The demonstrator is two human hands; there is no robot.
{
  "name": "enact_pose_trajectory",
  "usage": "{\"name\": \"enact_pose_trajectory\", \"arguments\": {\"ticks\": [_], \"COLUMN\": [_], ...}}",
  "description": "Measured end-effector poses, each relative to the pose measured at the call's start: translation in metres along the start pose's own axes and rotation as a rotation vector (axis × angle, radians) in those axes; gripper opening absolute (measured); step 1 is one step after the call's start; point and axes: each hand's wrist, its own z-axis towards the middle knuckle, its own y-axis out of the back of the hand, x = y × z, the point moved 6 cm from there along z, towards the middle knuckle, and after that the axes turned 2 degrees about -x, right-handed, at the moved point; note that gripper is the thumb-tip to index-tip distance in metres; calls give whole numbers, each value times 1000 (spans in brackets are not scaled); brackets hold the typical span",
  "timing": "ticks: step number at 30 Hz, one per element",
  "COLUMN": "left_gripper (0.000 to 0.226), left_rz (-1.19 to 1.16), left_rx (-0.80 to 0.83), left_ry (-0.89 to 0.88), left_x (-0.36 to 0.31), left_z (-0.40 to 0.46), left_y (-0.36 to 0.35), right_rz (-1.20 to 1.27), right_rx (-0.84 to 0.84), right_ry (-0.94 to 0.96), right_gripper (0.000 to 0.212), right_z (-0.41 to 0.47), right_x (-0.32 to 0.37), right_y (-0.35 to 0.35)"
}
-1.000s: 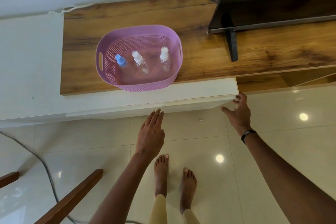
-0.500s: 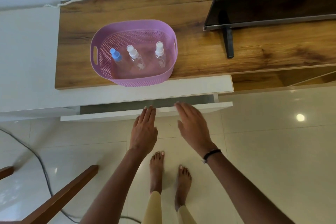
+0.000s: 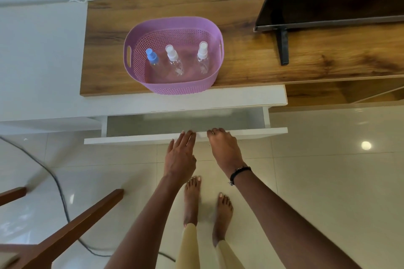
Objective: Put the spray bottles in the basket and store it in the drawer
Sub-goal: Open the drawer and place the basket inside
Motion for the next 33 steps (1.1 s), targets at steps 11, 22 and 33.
{"name": "enact_pose_trajectory", "arguments": {"ticks": [11, 22, 33], "left_gripper": [69, 67, 68], "left_rz": [16, 77, 69], "left_rx": [56, 88, 168], "left_ry": [-6, -55, -90], "left_x": [-4, -4, -2], "left_z": [-63, -115, -154], "left_y": [-25, -48, -63], "right_rz": [-39, -19, 33], "right_rx": [31, 183, 176], "right_ry": [-2, -69, -49], "right_gripper": [33, 47, 49], "right_z": [-60, -117, -155], "right_x": [11, 18, 24], "right_y": [-21, -52, -60]}}
